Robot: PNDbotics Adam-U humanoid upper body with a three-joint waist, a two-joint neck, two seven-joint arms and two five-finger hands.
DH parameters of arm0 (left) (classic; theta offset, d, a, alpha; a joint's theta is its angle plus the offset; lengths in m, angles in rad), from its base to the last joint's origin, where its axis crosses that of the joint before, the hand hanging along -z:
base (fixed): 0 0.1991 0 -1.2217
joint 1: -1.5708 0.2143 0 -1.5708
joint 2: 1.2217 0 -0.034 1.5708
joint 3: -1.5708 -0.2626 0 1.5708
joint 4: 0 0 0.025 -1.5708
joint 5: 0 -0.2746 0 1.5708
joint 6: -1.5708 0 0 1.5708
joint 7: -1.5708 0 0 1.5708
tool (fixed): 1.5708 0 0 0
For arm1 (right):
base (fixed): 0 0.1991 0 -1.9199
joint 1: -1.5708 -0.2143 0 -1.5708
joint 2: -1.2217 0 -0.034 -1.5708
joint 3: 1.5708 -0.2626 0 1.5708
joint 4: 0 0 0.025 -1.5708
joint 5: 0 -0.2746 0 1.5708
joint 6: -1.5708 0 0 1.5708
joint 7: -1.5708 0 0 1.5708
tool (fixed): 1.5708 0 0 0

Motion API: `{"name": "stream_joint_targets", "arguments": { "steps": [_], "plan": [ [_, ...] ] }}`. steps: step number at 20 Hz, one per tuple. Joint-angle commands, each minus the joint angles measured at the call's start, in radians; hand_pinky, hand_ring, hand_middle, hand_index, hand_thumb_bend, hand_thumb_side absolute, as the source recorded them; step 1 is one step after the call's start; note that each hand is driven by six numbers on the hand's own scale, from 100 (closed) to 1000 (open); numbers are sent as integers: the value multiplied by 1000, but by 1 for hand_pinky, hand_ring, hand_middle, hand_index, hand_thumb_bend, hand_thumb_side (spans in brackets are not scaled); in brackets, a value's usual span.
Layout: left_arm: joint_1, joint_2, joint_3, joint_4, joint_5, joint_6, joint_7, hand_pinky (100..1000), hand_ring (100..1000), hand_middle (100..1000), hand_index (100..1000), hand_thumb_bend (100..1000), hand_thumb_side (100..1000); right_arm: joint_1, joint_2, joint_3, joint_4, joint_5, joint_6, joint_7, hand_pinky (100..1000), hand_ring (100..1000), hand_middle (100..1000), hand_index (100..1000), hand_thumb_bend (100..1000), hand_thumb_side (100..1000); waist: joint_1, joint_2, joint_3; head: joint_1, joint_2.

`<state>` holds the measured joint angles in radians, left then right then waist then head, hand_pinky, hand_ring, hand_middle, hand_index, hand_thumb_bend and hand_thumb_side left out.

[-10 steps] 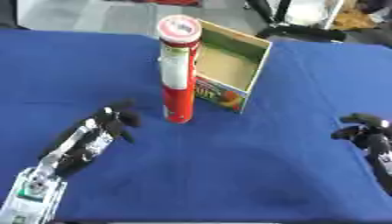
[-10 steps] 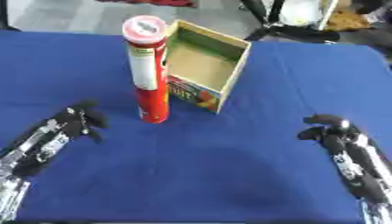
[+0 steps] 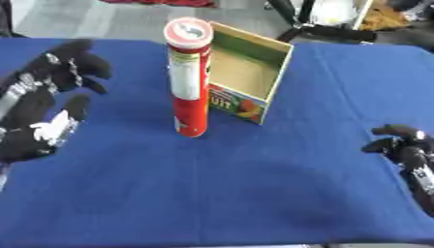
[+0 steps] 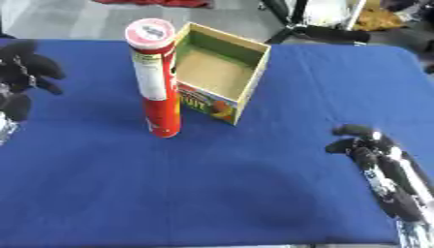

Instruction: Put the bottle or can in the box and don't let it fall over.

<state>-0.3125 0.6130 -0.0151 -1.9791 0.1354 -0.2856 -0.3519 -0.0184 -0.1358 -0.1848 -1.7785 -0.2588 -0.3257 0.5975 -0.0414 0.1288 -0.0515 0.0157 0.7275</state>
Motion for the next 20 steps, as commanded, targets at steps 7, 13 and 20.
{"name": "stream_joint_targets", "arguments": {
  "steps": [7,13,20],
  "plan": [
    [-303,353,-116,-21,-32,-76,64,852,850,831,986,100,269,2,-31,8,-4,5,-4,13,726,668,748,817,100,497,15,-30,-46,26,0],
    [-505,362,-257,47,-140,-100,-30,926,878,871,1000,100,245,9,-42,13,0,5,-5,20,726,668,748,817,100,497,26,-38,-81,42,7],
    [-631,258,-356,225,-265,-184,-211,960,908,906,1000,100,260,12,-46,14,2,7,-6,20,726,669,749,817,100,497,33,-44,-97,34,7]
  ]
}}
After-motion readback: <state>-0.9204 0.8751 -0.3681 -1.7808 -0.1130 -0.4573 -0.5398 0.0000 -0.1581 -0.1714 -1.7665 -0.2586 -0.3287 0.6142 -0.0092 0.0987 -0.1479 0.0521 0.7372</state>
